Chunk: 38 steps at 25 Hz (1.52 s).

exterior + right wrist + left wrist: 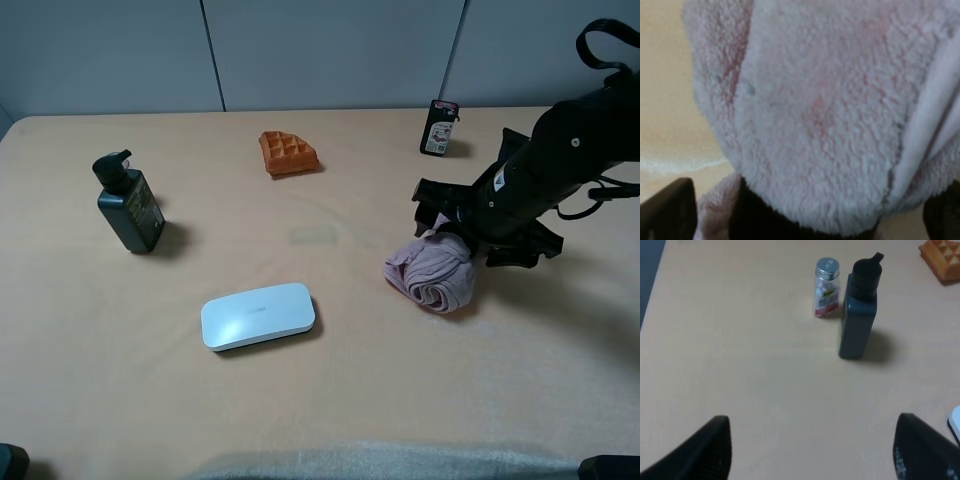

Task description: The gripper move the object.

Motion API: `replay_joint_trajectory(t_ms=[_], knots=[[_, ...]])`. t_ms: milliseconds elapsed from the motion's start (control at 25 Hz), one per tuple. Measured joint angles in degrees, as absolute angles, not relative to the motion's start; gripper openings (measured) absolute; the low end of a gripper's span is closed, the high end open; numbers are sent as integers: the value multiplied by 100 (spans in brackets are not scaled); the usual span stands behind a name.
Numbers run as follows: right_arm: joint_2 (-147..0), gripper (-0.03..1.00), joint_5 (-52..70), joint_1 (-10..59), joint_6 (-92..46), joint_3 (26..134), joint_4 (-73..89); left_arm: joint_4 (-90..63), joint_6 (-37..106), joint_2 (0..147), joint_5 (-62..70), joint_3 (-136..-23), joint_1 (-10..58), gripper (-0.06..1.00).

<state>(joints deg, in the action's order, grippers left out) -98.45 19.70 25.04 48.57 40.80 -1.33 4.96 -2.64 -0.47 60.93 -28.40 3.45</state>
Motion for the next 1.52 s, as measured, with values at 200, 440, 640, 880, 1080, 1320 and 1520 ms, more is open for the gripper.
replay_joint_trajectory(t_ms=[200, 440, 640, 880, 1080, 1320, 1520], knots=[[-9845, 46, 2025, 2504, 4810, 4080, -133, 496, -264, -47, 6093, -2840, 345, 74], [-9845, 35, 2068, 2509, 4637, 4080, -128, 496, -264, -47, 6093, -2840, 345, 74], [-9845, 35, 2118, 2509, 4285, 4080, -105, 496, -264, -47, 6093, -2840, 345, 74], [-9845, 35, 2234, 2509, 3397, 4085, 0, 496, -264, -47, 6093, -2840, 345, 74], [-9733, 35, 2319, 2509, 2795, 4085, 174, 496, -264, -47, 6093, -2840, 345, 74], [-9102, 35, 2841, 2509, 2238, 4527, 173, 496, -264, -47, 6093, -2840, 345, 74], [-8584, 35, 3474, 2223, 1768, 5232, 169, 496, -264, -47, 6093, -2840, 345, 74]])
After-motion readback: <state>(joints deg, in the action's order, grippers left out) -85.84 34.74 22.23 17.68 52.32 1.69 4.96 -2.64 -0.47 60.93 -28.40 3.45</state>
